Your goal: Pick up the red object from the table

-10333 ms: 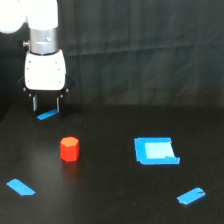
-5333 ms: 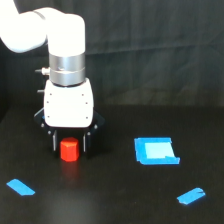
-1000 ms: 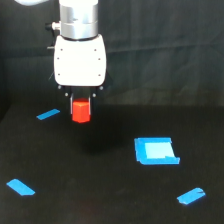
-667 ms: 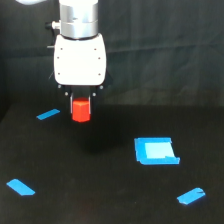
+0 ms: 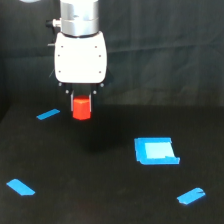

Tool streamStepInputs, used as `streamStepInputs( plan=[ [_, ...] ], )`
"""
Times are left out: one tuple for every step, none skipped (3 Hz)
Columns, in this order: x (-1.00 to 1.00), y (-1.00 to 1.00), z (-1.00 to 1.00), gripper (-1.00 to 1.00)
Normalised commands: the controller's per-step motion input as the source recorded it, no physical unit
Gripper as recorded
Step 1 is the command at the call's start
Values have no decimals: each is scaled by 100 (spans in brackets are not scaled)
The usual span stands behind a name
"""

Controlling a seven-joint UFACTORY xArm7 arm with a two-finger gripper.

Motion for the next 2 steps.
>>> streamStepInputs(
  plan=[
    [10, 7, 10, -100],
    [6, 5, 17, -100]
  ],
)
